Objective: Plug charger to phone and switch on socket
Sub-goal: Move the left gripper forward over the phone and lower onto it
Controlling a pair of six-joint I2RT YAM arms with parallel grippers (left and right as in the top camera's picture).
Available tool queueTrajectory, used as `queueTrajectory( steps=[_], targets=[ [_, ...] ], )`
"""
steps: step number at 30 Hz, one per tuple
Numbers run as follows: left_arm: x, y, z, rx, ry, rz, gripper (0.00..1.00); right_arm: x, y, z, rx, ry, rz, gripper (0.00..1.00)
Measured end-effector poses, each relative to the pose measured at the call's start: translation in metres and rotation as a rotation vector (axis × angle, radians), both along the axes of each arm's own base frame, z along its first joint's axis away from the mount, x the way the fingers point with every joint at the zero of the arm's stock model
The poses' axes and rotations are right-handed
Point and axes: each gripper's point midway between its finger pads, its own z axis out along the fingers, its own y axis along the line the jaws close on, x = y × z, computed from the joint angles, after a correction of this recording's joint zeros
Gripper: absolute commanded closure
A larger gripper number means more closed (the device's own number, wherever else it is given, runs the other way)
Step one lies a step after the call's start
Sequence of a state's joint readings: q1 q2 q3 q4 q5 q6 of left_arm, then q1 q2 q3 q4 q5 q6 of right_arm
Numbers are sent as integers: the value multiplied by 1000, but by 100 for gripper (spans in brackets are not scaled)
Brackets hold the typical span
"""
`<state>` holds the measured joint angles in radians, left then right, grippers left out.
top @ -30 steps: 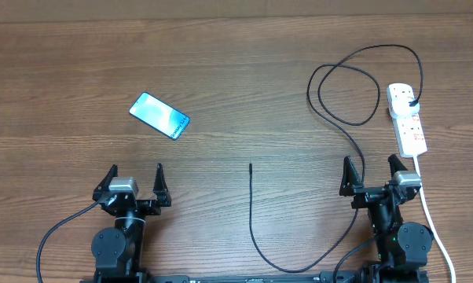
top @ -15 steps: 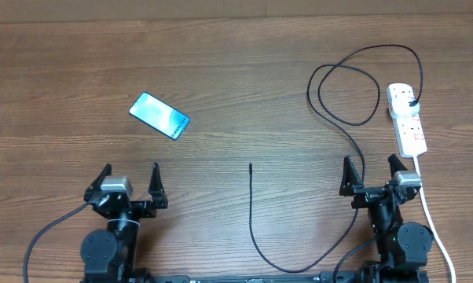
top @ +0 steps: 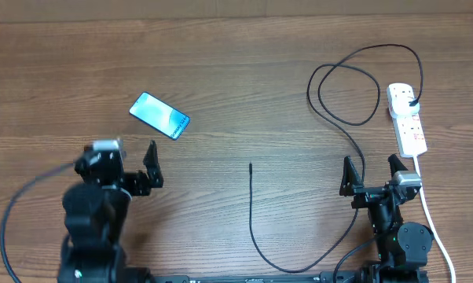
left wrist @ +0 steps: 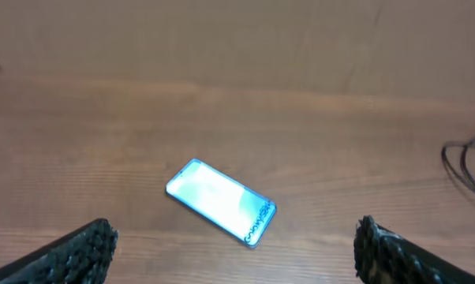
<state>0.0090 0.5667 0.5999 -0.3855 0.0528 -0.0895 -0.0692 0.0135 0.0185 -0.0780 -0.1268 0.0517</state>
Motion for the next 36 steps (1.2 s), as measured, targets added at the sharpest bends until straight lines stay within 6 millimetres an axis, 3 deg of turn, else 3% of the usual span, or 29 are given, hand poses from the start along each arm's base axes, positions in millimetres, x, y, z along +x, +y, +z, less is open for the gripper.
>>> queueTrajectory(
  steps=[9, 13, 23, 36],
  targets=[
    [24, -1, 33, -6, 220, -8, 0, 0, 0, 0, 0, 0, 0, 0],
    [36, -2, 38, -10, 282, -12, 0, 0, 0, 0, 0, 1, 0, 0],
    [62, -13, 11, -26, 435, -52, 0, 0, 0, 0, 0, 0, 0, 0],
    [92, -37, -9, -29, 601, -114, 0, 0, 0, 0, 0, 1, 0, 0]
  ],
)
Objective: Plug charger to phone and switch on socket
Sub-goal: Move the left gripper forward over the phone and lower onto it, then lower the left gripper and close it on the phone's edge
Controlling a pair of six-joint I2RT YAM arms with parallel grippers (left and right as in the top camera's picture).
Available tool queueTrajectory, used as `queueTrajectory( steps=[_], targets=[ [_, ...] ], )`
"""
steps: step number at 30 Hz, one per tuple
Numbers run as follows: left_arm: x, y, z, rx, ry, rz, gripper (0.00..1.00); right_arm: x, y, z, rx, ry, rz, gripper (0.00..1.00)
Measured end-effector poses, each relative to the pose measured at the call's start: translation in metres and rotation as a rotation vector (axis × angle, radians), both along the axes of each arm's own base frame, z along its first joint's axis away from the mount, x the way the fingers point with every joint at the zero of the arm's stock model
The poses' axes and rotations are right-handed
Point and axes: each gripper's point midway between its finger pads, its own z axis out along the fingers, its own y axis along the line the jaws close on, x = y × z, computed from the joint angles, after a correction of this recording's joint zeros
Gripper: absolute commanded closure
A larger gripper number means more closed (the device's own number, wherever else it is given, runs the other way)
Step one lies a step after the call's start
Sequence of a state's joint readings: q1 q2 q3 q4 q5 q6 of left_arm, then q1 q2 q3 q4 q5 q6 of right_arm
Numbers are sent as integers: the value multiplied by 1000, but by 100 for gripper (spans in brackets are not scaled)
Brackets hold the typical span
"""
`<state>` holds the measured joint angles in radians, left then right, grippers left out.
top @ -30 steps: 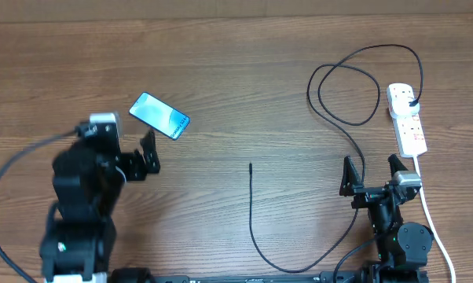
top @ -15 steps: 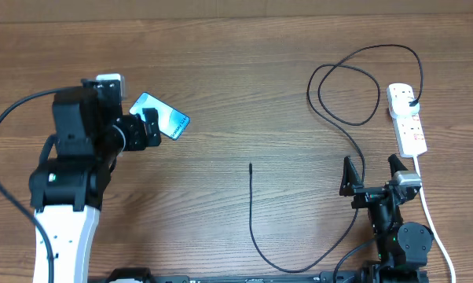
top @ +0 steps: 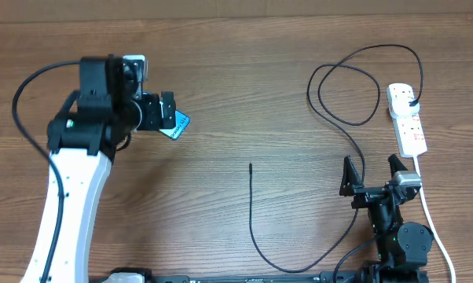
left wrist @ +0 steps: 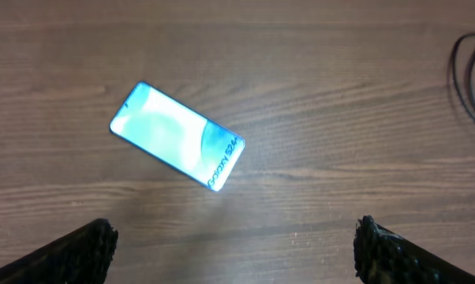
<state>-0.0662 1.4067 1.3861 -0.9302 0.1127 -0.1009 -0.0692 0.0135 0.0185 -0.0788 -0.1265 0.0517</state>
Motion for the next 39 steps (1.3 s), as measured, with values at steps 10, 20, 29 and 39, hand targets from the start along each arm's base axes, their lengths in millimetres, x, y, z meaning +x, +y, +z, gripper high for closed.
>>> queueTrajectory(
  steps=[10, 20, 29, 39],
  targets=[
    [13, -2, -24, 3, 102, -2, 0, 0, 0, 0, 0, 0, 0, 0],
    [13, -2, -23, 2, 102, -2, 0, 0, 0, 0, 0, 0, 0, 0],
    [13, -2, -22, 0, 101, -4, 0, 0, 0, 0, 0, 0, 0, 0],
    [9, -2, -24, -5, 119, 7, 0, 0, 0, 0, 0, 0, 0, 0]
  ],
)
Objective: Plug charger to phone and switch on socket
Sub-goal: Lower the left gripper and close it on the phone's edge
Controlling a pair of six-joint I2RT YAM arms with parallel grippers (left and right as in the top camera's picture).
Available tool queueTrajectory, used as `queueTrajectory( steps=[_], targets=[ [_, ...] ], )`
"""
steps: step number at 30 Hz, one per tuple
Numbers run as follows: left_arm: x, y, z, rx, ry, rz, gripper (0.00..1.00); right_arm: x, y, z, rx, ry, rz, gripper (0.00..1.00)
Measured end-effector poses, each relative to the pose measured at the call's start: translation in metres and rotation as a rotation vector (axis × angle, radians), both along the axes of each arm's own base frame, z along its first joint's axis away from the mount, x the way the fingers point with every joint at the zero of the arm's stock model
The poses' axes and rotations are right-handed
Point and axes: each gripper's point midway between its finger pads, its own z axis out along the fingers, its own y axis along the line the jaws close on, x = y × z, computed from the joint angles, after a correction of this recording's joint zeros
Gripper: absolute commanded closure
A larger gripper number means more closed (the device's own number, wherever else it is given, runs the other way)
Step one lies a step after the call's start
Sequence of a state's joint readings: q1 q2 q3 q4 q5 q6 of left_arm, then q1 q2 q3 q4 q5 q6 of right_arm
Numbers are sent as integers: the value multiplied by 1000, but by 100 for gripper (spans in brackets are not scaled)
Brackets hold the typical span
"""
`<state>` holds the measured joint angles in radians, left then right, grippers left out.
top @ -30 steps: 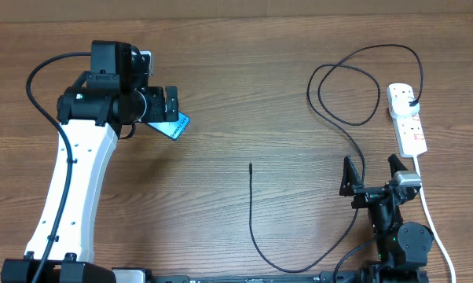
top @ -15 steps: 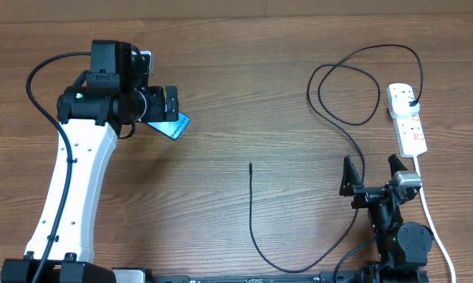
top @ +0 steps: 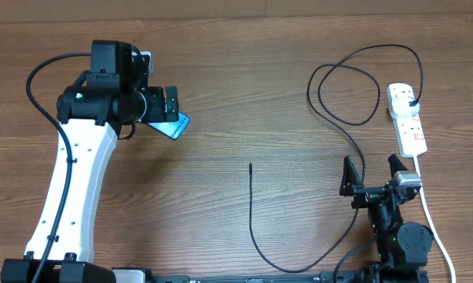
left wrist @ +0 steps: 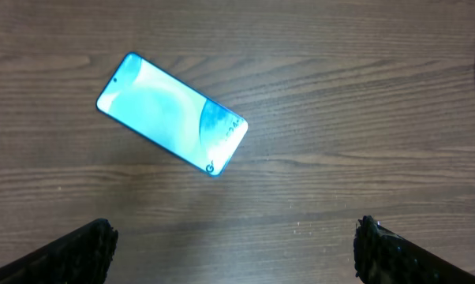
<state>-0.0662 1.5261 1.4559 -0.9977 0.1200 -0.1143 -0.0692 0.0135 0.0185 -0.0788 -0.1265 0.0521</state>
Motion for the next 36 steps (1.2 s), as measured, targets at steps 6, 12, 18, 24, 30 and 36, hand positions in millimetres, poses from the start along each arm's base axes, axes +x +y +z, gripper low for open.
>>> queueTrajectory(
  steps=[6, 12, 18, 24, 30, 36],
  targets=[
    [-1, 0, -1, -18, 12, 35, 0, 0, 0, 0, 0, 0, 0, 0],
    [-1, 3, -1, -45, 24, 119, 0, 0, 0, 0, 0, 0, 0, 0],
    [2, 6, -12, -83, 70, 240, 0, 0, 0, 0, 0, 0, 0, 0],
    [9, 8, -36, -116, 179, 396, 0, 0, 0, 0, 0, 0, 0, 0],
    [18, 13, -64, -118, 245, 515, 0, 0, 0, 0, 0, 0, 0, 0],
    [24, 12, -70, -132, 250, 545, 0, 0, 0, 0, 0, 0, 0, 0]
  ],
)
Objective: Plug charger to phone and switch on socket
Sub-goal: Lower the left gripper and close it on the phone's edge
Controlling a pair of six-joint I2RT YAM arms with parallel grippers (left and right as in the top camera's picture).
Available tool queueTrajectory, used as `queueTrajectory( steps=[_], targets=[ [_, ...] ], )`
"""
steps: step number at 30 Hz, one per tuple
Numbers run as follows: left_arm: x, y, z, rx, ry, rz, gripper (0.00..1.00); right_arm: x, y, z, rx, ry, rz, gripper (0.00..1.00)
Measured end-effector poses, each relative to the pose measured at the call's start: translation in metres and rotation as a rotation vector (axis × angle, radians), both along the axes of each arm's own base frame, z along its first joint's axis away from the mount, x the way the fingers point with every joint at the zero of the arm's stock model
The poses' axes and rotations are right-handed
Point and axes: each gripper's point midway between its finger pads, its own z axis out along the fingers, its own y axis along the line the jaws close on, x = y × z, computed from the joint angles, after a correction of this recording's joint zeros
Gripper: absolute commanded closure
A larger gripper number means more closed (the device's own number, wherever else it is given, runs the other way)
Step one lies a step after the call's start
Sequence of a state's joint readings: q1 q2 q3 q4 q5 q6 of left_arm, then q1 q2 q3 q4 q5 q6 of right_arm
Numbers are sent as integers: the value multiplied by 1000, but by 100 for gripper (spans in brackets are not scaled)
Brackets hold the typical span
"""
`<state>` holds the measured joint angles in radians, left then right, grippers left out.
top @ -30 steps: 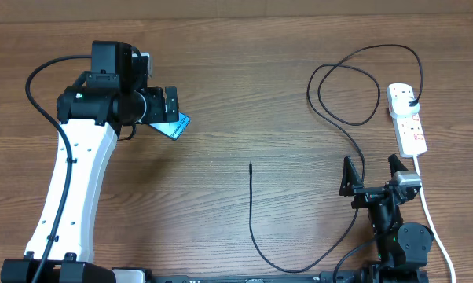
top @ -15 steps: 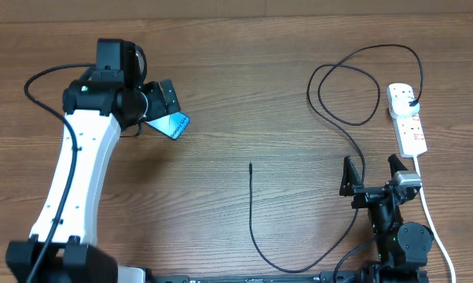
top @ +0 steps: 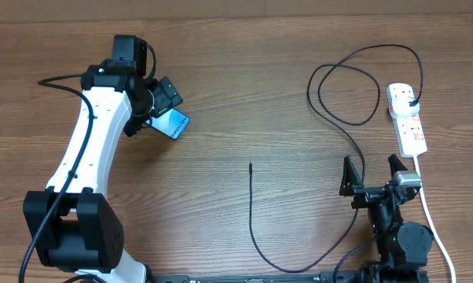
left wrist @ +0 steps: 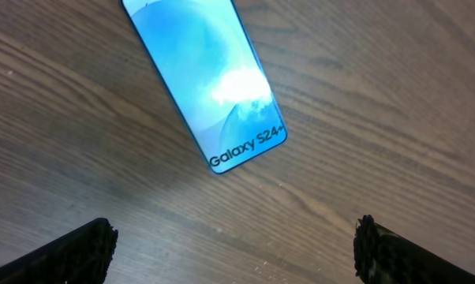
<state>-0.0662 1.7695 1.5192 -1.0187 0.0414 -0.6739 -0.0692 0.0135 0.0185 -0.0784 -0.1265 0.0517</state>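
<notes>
A phone (top: 177, 124) with a lit blue screen lies flat on the wooden table at the back left. Its end marked "Galaxy S24+" shows large in the left wrist view (left wrist: 210, 87). My left gripper (top: 156, 110) hangs open just over the phone, covering most of it from above. In the wrist view its fingertips (left wrist: 80, 251) stand wide apart over bare wood, short of the phone's lower end. The black charger cable's free tip (top: 251, 166) lies mid-table. The cable loops back to a white power strip (top: 407, 119). My right gripper (top: 372, 170) rests open at the front right.
The cable (top: 340, 86) curls in loops at the back right and sweeps along the front of the table between the two arms. The strip's white lead (top: 434, 228) runs down the right edge past the right arm's base.
My left gripper has come down closer to the phone and turned, so the phone fills more of the wrist view at a steeper angle. Phone, cable and right arm are unchanged.
At first my left arm stood low at the front left with the phone ahead of it. Then it was stretched out over the phone, looking down on it. It stayed above the phone, and now hangs lower and turned, still open. The right arm has kept still.
</notes>
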Motion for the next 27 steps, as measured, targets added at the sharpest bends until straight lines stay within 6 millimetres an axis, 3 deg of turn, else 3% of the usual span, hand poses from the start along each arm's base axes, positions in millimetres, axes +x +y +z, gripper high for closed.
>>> queueTrajectory(
  steps=[10, 20, 23, 27],
  targets=[
    [-3, 0, 2, -55, 25, 184, 0, 0, 0, 0, 0, 0, 0, 0],
    [1, 0, 20, -86, 53, 310, 0, 0, 0, 0, 0, 0, 0, 0],
    [6, 0, 11, -73, 121, 323, 0, 0, 0, 0, 0, 0, 0, 0],
    [16, 0, -18, -53, 216, 348, 0, 0, 0, 0, 0, 0, 0, 0]
  ],
)
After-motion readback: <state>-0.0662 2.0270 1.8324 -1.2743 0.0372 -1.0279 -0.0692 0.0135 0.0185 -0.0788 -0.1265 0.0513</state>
